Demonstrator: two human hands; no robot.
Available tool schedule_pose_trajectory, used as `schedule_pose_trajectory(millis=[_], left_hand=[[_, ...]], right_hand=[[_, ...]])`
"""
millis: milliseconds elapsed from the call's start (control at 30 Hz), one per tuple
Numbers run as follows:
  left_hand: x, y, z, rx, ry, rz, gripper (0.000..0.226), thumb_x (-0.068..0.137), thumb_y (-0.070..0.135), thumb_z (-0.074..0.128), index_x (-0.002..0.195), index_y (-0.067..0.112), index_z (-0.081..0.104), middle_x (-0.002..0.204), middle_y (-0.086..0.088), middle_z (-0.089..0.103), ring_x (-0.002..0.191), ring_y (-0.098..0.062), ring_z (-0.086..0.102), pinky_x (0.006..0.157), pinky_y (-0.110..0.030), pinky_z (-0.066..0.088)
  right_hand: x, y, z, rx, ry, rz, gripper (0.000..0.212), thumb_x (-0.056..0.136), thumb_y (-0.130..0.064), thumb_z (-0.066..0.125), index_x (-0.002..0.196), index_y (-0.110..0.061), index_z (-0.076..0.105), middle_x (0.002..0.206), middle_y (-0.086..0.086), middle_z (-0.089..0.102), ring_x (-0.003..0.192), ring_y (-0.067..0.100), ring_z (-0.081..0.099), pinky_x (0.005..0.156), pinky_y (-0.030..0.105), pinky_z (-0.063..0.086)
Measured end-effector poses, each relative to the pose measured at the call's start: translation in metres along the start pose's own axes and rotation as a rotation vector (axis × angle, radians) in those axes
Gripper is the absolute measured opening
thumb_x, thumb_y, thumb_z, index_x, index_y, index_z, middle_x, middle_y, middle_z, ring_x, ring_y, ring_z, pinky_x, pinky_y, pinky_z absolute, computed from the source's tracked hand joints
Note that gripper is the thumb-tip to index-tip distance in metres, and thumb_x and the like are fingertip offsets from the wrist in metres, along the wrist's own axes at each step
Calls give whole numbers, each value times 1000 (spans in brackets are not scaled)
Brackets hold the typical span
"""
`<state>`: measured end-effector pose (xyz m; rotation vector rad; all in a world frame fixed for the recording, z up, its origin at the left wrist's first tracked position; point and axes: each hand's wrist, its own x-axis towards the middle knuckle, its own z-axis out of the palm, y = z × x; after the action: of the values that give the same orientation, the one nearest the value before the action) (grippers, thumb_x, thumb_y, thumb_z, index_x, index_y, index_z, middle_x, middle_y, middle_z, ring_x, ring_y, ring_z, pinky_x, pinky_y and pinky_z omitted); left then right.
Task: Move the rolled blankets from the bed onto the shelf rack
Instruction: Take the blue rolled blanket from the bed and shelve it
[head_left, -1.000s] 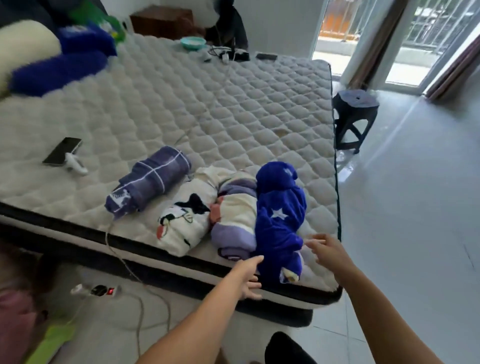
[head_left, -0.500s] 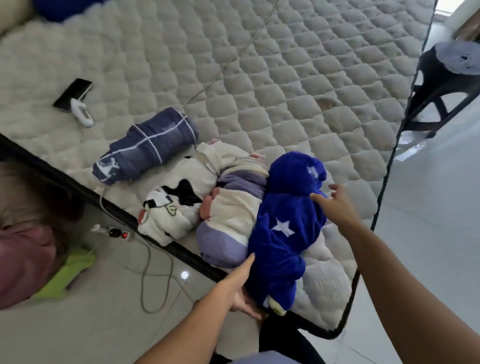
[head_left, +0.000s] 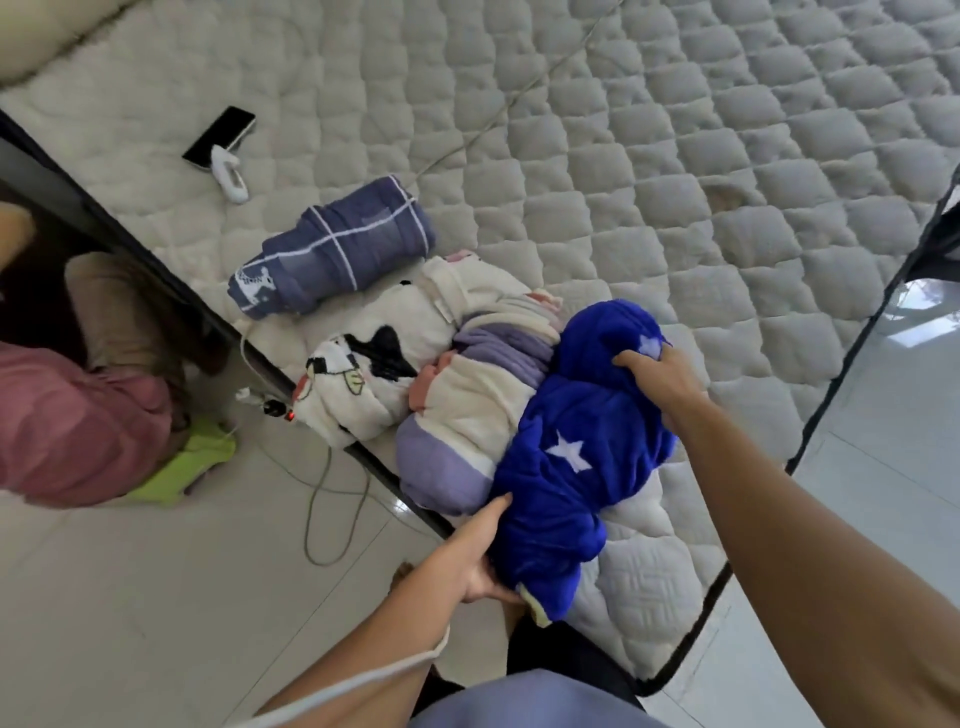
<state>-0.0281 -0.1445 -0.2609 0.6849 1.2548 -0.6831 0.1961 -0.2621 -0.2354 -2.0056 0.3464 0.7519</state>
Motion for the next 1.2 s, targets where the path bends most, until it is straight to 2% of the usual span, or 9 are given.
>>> schedule_pose_trajectory(millis=[167,367,500,667,767,833,967,1133,1200], left_hand=[[-11,-14,-5,27,24,90,48,90,40,57,132,19,48,128,-13,58,109,-33,60,68,-48,58],[-39,-16,-17,25,-10,214,50,84,29,62,131,18,50,126,-11,58,112,-31,59,74,-46,58],[-73,-7,-28,-104,-77,373,40,88,24,60,125,18,48,114,-9,54,103,-30,55,69,-46,56],[-122,-23,-90,-283,-41,551,36,87,23,57,122,18,50,116,-10,54,106,-32,57,66,-46,55],[-147,-65,-145,-466,70,657,36,88,25,59,122,16,51,124,-10,56,108,-32,58,67,-44,55],[-164,-108,-182,-633,128,760,34,89,27,59,121,18,54,122,-9,59,100,-28,59,67,-40,52],[-196,-208,-253,-903,232,938,36,88,40,61,120,25,57,123,-4,62,96,-24,63,82,-41,49],[-227,-341,-322,-1130,383,1090,57,81,65,57,129,36,53,131,6,60,117,-22,60,87,-45,54],[-238,-390,-344,-1228,442,1144,58,79,66,59,129,38,54,134,7,58,121,-23,58,97,-50,51]], right_hand=[[-49,7,-3,172,85,-132,25,84,-18,60,107,-9,56,93,2,55,72,11,48,60,27,40],[-116,-26,-10,228,141,-331,19,80,-15,62,95,-5,55,80,-2,54,85,24,53,79,42,47],[-166,-78,2,232,73,-600,27,75,-16,64,90,2,51,77,7,53,72,20,49,69,37,45],[-246,-118,66,203,-165,-897,35,66,-22,67,81,2,47,74,8,51,70,21,49,67,41,47],[-302,-113,115,182,-334,-1004,22,68,-18,69,71,-9,50,66,-5,53,69,18,49,67,38,45],[-345,-101,147,147,-480,-1052,19,71,-13,70,71,-14,51,66,-9,56,71,16,53,70,40,49],[-443,-66,204,95,-775,-1165,27,70,-8,73,86,3,54,86,25,64,75,18,57,76,47,53],[-570,-4,264,-33,-1160,-1282,20,65,-12,74,76,-11,57,78,8,65,77,18,60,78,45,52],[-618,19,284,-77,-1315,-1301,20,69,-6,74,80,-8,58,85,15,68,83,31,65,82,49,55]])
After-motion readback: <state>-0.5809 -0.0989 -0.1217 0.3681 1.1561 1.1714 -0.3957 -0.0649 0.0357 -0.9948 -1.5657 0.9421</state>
